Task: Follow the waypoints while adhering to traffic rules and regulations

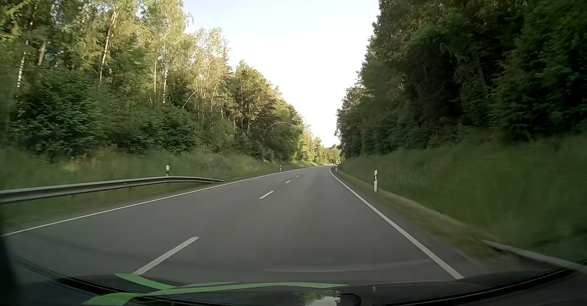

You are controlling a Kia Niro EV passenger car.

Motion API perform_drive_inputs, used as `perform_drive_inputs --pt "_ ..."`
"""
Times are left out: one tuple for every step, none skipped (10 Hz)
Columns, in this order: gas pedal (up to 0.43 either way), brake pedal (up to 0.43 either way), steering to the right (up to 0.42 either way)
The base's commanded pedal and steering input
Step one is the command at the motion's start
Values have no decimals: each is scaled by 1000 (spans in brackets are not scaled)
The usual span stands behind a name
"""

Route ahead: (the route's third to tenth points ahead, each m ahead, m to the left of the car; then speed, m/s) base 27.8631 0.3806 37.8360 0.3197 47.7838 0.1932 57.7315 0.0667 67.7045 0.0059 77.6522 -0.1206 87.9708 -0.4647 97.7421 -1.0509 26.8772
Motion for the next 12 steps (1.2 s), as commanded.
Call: perform_drive_inputs --pt "319 0 0" --pt "319 0 -1" --pt "319 0 -1" --pt "319 0 -1" --pt "331 0 0" --pt "331 0 -1" --pt "331 0 0" --pt "331 0 0" --pt "331 0 1" --pt "331 0 3" --pt "331 0 4" --pt "339 0 4"
